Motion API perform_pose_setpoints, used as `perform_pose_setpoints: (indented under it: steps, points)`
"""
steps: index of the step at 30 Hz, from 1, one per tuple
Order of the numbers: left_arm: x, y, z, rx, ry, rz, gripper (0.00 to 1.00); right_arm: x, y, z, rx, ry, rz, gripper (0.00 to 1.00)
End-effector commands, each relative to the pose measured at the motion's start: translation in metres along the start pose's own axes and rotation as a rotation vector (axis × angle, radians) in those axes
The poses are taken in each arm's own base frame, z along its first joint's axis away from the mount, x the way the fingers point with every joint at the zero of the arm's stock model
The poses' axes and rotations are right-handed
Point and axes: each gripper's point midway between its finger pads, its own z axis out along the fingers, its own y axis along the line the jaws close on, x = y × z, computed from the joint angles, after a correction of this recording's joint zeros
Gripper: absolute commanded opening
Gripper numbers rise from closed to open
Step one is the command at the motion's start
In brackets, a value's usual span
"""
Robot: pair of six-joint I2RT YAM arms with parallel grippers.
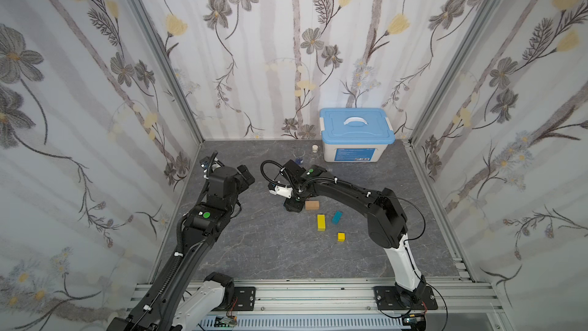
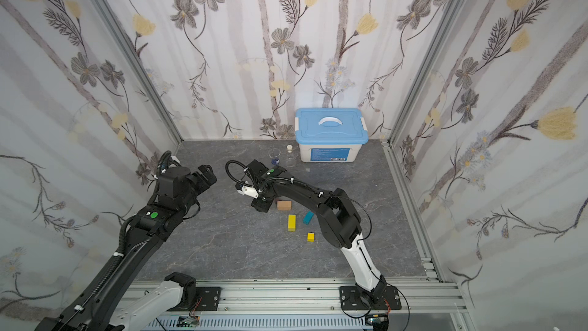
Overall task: Assemble a carrot with building blocks
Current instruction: Pick up the building block from the center of the board.
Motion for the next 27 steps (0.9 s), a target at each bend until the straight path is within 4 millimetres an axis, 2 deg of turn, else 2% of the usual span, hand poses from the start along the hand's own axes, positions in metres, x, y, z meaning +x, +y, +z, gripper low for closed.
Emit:
perform_pose_setpoints:
  steps: [1,8,13,17,23,27]
  points:
    - [0.0,0.015,-0.008,-0.052,-0.008,-0.008,1.0,0.002,0.012,0.005,-0.017,0.045,0.136,0.54]
    - [0.007,0.011,-0.008,-0.016,0.02,-0.023,1.0,-0.001,0.007,0.024,0.068,0.078,0.214,0.53]
    - [0.008,0.005,-0.008,0.01,0.033,-0.024,1.0,0.0,-0.012,0.033,0.195,0.101,0.252,0.47]
    - [0.004,0.006,-0.011,0.009,0.019,-0.017,1.0,-0.004,-0.012,0.043,0.185,0.099,0.271,0.48]
    - [-0.004,0.01,-0.021,0.004,-0.016,-0.013,1.0,-0.003,-0.023,0.052,0.209,0.109,0.318,0.54]
    - [-0.005,0.013,-0.025,0.006,-0.035,-0.018,1.0,0.001,-0.027,0.058,0.203,0.12,0.319,0.53]
